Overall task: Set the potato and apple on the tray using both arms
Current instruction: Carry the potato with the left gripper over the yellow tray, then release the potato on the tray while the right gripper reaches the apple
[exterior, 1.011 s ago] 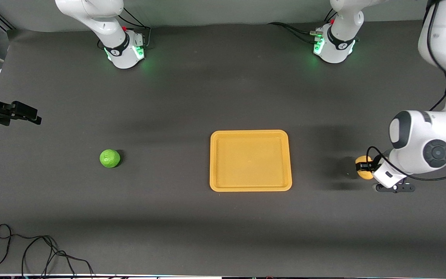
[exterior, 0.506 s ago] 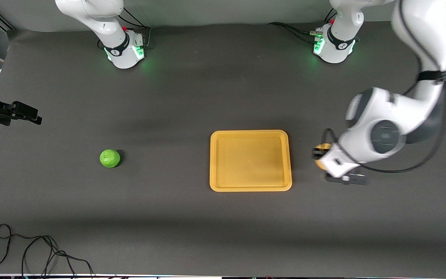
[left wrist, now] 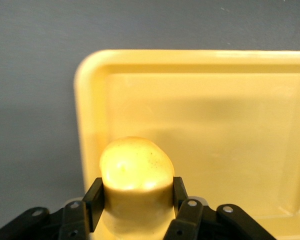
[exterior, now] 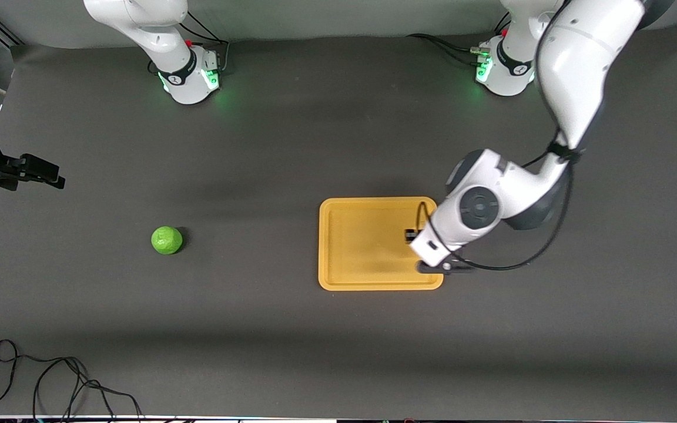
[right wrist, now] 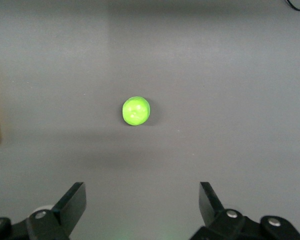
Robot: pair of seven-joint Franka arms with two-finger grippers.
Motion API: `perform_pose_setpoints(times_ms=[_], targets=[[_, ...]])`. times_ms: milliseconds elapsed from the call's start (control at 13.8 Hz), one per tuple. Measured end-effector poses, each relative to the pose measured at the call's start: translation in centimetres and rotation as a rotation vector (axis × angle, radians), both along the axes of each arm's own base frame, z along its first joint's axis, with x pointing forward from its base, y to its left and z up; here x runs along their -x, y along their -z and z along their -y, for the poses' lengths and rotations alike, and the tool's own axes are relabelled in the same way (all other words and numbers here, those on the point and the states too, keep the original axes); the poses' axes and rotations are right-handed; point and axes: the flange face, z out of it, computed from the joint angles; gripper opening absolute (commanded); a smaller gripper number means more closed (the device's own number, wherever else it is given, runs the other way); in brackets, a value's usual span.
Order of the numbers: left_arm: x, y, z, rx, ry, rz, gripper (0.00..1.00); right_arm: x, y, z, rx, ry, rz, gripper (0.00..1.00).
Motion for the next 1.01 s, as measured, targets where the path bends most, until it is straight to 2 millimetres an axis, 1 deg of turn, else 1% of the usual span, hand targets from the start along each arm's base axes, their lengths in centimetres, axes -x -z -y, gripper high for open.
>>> perform_pose_setpoints(times_ms=[72, 144, 289, 361, 506, 578, 650, 722, 794, 1011], targets=[[0.4, 1.0, 0.6, -0.008, 0.004, 0.002, 0.0, -0.1, 0.0, -1.1, 0.0, -0.018, 0.003, 1.0], [0.5, 1.9, 0.7, -0.013, 0.005, -0.001, 0.0, -0.2, -0.1, -2.2, 0.0, -0.037, 0.008, 1.0], [0.6, 3.1, 0.3, -0.018, -0.003, -0.003, 0.0, -0.3, -0.1, -4.3, 0.001, -0.07, 0.017, 1.0], [0.6, 3.5, 0.0, -0.02, -0.009, -0.003, 0.0, -0.3, -0.1, -4.9, 0.001, -0.079, 0.017, 1.0], [0.6, 3.8, -0.2, -0.023, -0.015, -0.005, 0.0, -0.3, 0.1, -5.2, 0.001, -0.083, 0.014, 1.0], [0.6, 3.8, -0.2, -0.024, -0.019, -0.006, 0.26, -0.2, 0.4, -4.9, 0.001, -0.079, 0.011, 1.0], [0.6, 3.8, -0.2, -0.026, -0.029, -0.007, 0.45, -0.1, 0.9, -4.5, 0.001, -0.071, 0.014, 1.0], [0.6, 3.9, -0.2, -0.027, -0.041, -0.009, 0.91, 0.0, 1.3, -4.1, 0.001, -0.065, 0.02, 1.0], [0.7, 3.9, -0.2, -0.029, -0.049, -0.01, 0.99, 0.1, 1.7, -4.0, 0.001, -0.063, 0.025, 1.0], [0.6, 4.0, -0.5, -0.033, -0.064, -0.012, 1.0, -0.4, 3.3, -4.3, 0.001, -0.069, 0.052, 1.0]])
